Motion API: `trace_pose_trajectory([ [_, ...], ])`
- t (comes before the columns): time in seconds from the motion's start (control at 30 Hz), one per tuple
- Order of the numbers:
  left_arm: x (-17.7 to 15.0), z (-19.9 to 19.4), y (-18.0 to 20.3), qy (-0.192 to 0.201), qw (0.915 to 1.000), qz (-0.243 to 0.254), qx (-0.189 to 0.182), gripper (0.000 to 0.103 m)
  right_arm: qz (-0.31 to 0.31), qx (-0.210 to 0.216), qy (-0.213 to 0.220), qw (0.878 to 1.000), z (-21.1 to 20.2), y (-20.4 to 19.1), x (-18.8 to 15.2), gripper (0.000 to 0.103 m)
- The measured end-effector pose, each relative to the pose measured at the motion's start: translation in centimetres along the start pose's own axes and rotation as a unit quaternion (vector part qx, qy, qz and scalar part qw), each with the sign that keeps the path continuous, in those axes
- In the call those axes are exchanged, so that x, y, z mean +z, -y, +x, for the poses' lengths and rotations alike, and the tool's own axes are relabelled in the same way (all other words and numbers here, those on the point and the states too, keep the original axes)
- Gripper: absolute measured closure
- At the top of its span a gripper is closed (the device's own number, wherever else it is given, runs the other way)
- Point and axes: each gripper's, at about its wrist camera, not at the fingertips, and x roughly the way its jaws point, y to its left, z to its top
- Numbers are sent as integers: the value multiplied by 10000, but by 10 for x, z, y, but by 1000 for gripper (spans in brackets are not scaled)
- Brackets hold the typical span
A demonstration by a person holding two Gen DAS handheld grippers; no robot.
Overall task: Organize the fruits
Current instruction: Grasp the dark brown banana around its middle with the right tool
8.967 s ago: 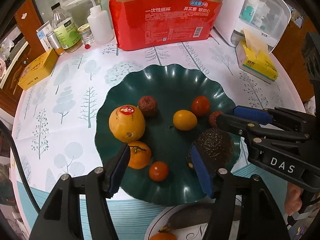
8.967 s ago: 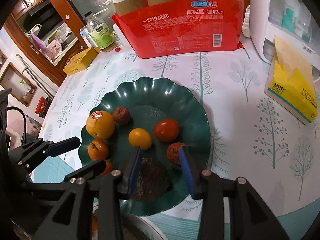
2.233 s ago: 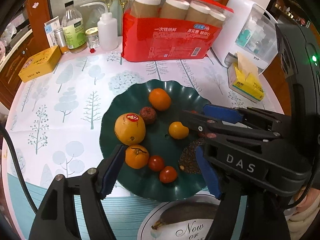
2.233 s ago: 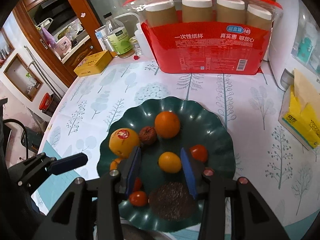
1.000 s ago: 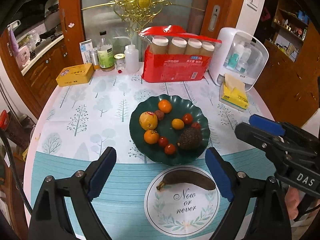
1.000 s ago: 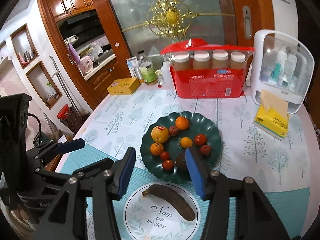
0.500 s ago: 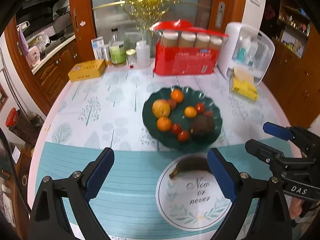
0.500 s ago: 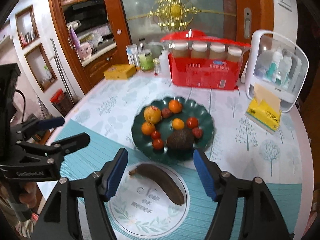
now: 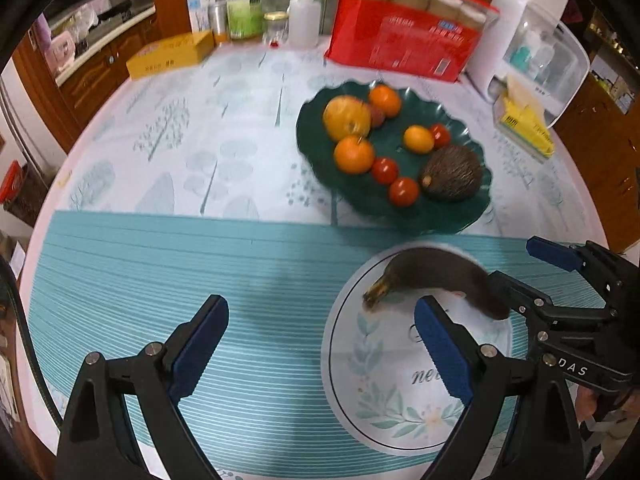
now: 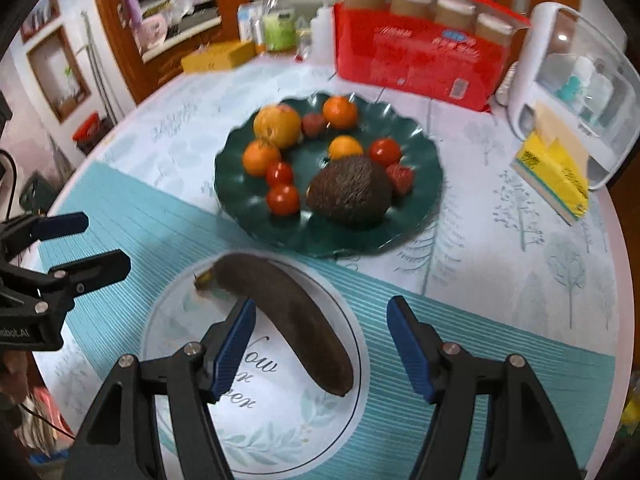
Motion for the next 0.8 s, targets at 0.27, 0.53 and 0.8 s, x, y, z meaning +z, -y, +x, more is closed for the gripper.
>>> trace_pose_trajectory([
  [0.27,-6,30,-14,-308,9994,-176,-1,9,-772,48,-239,9967,36,-19,2,34],
  [0.53,-5,43,-21,-443,9985,-308,-15,10,-1463,326,-379,9880,63,-30,2,38],
  [0.8,-3,49,-23,-481,9982,-346,-42,10,-1376,511,-338,9886,61,-33,1,64],
])
